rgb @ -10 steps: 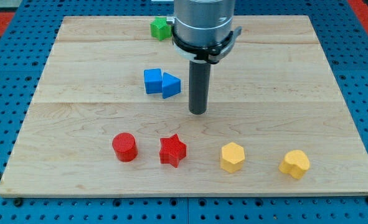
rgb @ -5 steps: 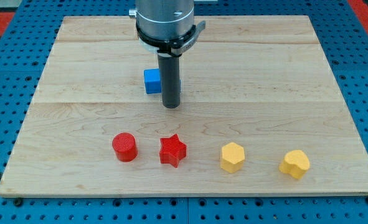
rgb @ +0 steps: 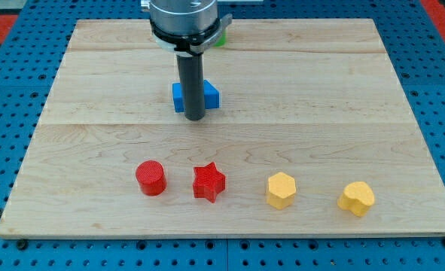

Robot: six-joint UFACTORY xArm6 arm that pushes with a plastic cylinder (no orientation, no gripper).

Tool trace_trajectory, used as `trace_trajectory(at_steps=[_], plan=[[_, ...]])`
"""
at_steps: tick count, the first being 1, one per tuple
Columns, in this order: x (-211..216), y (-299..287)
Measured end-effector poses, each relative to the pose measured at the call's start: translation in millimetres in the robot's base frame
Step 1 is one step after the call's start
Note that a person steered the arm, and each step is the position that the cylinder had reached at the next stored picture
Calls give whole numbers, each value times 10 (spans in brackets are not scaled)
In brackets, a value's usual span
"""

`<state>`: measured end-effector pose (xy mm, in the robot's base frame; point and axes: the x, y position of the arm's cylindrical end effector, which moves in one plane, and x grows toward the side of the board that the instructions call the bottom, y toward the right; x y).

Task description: Separate the blue blocks

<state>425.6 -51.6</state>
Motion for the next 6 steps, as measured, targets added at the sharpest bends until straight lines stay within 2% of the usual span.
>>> trace_trajectory(at_steps=[2, 3, 5, 6], plan=[[-47, -638], [225, -411], [-160, -377], [-264, -160]])
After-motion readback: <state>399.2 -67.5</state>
